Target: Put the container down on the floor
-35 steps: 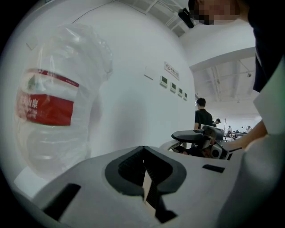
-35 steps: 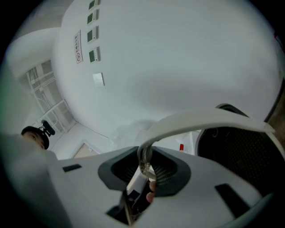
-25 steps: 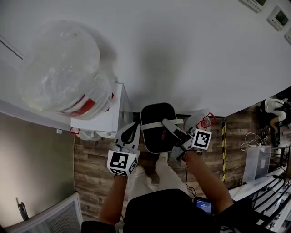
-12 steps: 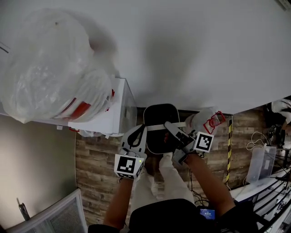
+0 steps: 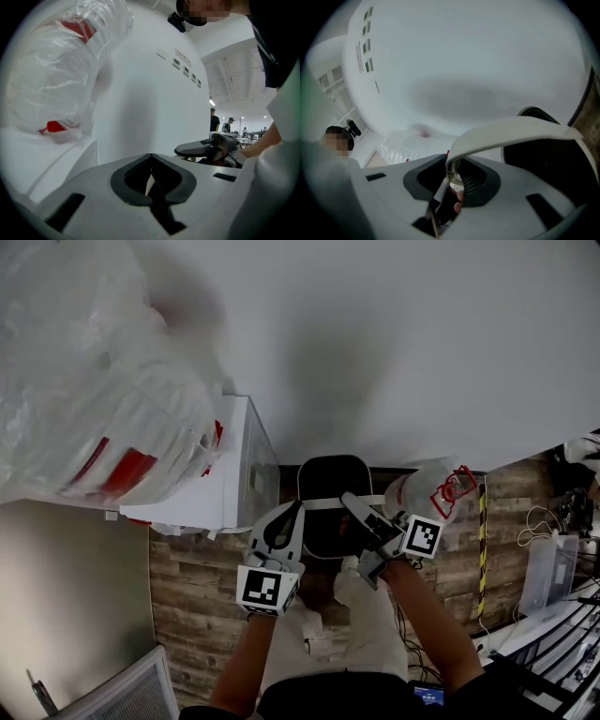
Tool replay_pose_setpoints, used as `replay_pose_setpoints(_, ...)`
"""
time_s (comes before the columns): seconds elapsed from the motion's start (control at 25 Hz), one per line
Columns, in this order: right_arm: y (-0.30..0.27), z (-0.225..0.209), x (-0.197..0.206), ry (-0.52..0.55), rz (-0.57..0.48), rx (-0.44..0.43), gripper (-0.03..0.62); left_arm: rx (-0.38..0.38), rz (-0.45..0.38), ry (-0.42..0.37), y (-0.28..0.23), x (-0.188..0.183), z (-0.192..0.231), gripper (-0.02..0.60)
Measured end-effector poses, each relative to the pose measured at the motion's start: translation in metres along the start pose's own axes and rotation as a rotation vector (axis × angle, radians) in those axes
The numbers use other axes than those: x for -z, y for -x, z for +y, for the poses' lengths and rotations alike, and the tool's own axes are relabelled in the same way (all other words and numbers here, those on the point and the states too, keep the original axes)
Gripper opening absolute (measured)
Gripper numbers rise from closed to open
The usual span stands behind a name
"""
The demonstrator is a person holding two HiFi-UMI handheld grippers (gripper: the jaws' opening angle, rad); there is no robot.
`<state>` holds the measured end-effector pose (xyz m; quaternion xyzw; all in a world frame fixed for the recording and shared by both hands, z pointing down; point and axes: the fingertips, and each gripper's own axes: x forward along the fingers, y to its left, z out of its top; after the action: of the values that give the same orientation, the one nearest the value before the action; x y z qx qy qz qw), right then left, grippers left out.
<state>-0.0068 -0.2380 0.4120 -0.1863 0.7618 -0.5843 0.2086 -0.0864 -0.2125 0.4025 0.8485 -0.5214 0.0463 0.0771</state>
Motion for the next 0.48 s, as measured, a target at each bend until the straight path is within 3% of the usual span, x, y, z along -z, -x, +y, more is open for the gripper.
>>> replay_pose_setpoints(0.48,0.003,-0.098,0.011,0.008,-0.025,-0.031,0.092,-0.008,-0.02,-0.015,-0.021,0.096,0.014,0.018)
